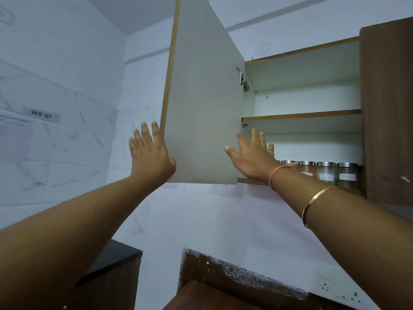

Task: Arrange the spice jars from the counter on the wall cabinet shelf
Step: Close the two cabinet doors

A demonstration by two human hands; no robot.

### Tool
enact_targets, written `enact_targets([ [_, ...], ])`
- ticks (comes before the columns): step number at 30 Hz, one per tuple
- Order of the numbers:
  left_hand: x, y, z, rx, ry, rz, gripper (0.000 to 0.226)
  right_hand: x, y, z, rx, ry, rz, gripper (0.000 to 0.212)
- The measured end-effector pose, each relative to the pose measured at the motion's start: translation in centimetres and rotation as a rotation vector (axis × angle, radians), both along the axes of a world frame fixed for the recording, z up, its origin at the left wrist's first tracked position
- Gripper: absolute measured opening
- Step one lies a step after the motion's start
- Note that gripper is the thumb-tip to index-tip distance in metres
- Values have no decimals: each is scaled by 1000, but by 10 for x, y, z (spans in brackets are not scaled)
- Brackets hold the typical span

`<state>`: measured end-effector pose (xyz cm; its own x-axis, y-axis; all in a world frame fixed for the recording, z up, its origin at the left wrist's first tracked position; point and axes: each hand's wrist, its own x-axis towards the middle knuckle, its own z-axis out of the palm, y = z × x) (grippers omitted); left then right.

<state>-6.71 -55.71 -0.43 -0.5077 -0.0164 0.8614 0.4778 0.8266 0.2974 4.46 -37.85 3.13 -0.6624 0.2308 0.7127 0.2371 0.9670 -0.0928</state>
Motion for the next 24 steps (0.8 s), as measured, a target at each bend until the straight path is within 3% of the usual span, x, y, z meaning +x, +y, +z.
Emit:
enact_targets([
  [5, -30, -18, 7, 153, -285, -196, 103, -27, -37, 2, -76, 11, 57, 60],
  [8, -43, -20, 0, 203, -405, -451, 79, -40, -52, 1, -109, 18, 91, 60],
  [11, -50, -21, -12, 68, -294, -522, 42, -50, -64, 1, -146, 23, 128, 61],
  [18, -39, -5, -28, 202, -183, -582, 24, -65, -88, -2, -239, 84, 217, 64],
  [24, -3, 18, -38, 178, -74, -745, 17, -65, -97, 7, -432, 235, 341, 70],
])
